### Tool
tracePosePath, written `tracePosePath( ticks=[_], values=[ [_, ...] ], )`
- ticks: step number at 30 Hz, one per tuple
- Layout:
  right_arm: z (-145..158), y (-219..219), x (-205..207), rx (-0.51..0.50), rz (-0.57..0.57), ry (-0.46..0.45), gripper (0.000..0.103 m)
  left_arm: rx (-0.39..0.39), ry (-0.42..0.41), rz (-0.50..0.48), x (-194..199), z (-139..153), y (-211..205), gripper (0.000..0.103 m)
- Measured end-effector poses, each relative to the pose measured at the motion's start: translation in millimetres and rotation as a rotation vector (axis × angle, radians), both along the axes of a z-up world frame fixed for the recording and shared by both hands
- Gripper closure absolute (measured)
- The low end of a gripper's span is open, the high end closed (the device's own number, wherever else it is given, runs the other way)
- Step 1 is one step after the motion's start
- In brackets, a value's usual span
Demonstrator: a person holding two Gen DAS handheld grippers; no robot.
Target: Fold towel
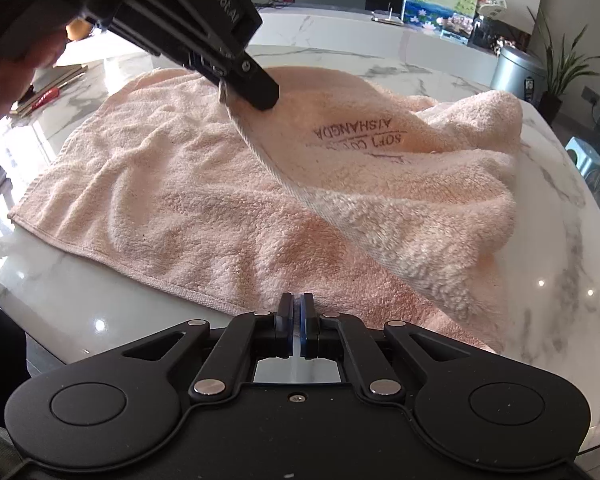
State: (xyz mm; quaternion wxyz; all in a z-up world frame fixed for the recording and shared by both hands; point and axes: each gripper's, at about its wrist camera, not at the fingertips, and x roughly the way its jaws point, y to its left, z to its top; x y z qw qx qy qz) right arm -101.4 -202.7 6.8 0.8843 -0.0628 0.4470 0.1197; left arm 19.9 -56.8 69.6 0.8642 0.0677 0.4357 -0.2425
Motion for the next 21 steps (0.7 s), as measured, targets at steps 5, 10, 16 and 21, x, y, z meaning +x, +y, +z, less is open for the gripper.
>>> tracePosePath(
  ticks=[5,10,16,21],
  values=[
    [0,-3,0,0.027,-0.017,0.005,0.102,0.03,-0.04,0.094,2,15,29,0.098],
    [-1,-2,2,0.026,-0.019,0.003,0.102,0.028,-0.027,0.214,-8,10,74,0.098],
    [-1,-1,0,0.029,-0.012,0.001,0.102,0.014,0.0,0.351,-27,-1,124,0.098],
    [-2,1,-1,0.022,-0.012,0.004,0.102,0.027,-0.001,0.418,-46,-1,148,0.098]
  ],
)
